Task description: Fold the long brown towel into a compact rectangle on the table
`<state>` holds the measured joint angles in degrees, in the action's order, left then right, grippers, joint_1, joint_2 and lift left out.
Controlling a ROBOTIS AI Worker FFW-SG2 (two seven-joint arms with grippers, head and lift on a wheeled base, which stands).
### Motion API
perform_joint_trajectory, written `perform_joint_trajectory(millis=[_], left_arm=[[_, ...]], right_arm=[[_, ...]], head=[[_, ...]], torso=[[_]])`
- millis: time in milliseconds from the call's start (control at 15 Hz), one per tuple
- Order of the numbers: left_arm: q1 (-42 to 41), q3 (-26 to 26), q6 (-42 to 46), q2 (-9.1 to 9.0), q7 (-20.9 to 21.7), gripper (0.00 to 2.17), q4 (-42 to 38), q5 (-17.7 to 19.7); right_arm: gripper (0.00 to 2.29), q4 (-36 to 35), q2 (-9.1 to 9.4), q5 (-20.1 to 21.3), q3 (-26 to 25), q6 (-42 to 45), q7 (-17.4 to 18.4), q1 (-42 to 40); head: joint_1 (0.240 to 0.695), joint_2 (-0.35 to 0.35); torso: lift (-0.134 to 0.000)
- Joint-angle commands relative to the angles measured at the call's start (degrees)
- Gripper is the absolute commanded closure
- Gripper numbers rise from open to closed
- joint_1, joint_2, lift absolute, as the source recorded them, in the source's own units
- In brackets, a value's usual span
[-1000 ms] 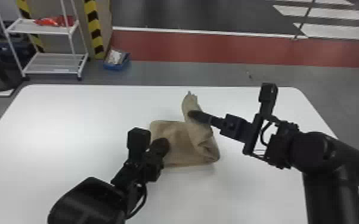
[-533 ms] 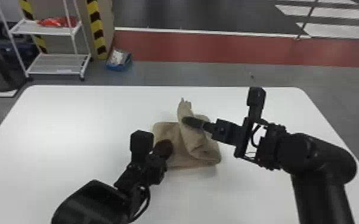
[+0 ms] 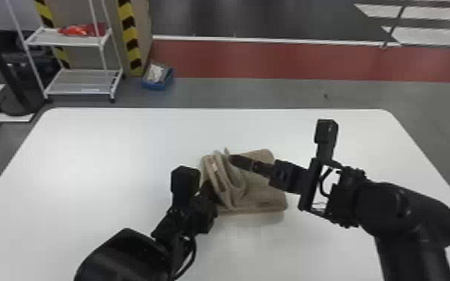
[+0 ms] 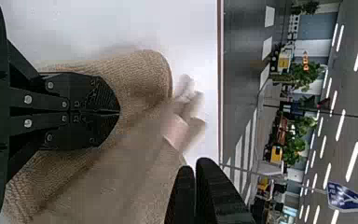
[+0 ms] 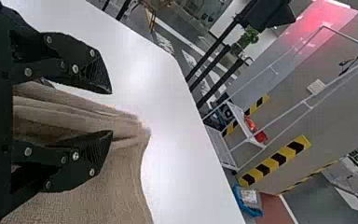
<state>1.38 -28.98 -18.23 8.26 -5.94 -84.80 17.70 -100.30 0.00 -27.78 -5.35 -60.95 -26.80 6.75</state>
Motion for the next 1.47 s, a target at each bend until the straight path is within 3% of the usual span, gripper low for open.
perform_joint_trajectory(millis=[0,133,267,333,400,467,533,600,800,1067,1400], left_arm=[[-0.15,-0.28,-0.01,0.0,-0.3,2.14,-0.01,-0.13],[-0.59,-0.28,-0.01,0.0,-0.39,2.14,-0.1,-0.13],[-1.3,0.07,-0.01,0.0,-0.48,2.14,-1.15,-0.21],[-1.38,-0.02,-0.19,0.0,-0.65,2.14,-1.51,-0.21],[-1.65,0.07,-0.19,0.0,-0.74,2.14,-1.51,-0.21],[-1.74,-0.02,-0.19,0.0,-0.74,2.14,-1.51,-0.3],[-1.74,-0.11,-0.19,0.0,-0.74,2.14,-1.51,-0.3],[-1.82,-0.02,-0.19,0.0,-0.91,2.14,-1.77,-0.39],[-2.09,0.51,-0.19,0.09,-0.91,2.14,-3.09,-0.39],[-2.0,0.95,-0.01,0.18,-0.74,2.13,-3.09,-0.39],[-2.09,1.3,-0.19,0.27,-0.12,2.11,-3.79,-0.3]], right_arm=[[0.02,-4.29,0.05,-2.63,-1.24,-0.18,0.0,-2.7],[0.05,-7.89,-0.62,-4.04,-3.88,0.52,-0.88,-5.52],[0.1,-11.05,-2.99,-5.09,-8.1,1.4,-2.55,-9.03],[0.28,-12.55,-3.6,-5.09,-10.38,1.05,-3.69,-10.61],[0.68,-14.04,-4.48,-5.35,-12.49,0.88,-5.01,-12.9],[1.41,-15.36,-5.27,-5.88,-14.25,0.0,-5.8,-14.66],[1.97,-16.15,-6.5,-5.88,-15.57,-1.59,-7.47,-15.54],[2.18,-16.33,-7.73,-5.88,-16.18,-3.34,-9.76,-16.59],[2.2,-18.97,-7.91,-5.62,-15.92,-2.46,-13.54,-22.13],[2.2,-17.91,-7.65,-1.22,-13.9,-2.11,-15.38,-24.41],[2.2,-12.55,-7.56,2.56,-10.91,-1.76,-14.94,-20.81]], head=[[0.695,-0.056],[0.695,-0.06],[0.695,-0.075],[0.695,-0.09],[0.695,-0.106],[0.695,-0.146],[0.695,-0.163],[0.695,-0.179],[0.695,-0.218],[0.695,-0.21],[0.695,-0.209]], torso=[[-0.124],[-0.124],[-0.124],[-0.124],[-0.124],[-0.124],[-0.124],[-0.124],[-0.124],[-0.124],[-0.124]])
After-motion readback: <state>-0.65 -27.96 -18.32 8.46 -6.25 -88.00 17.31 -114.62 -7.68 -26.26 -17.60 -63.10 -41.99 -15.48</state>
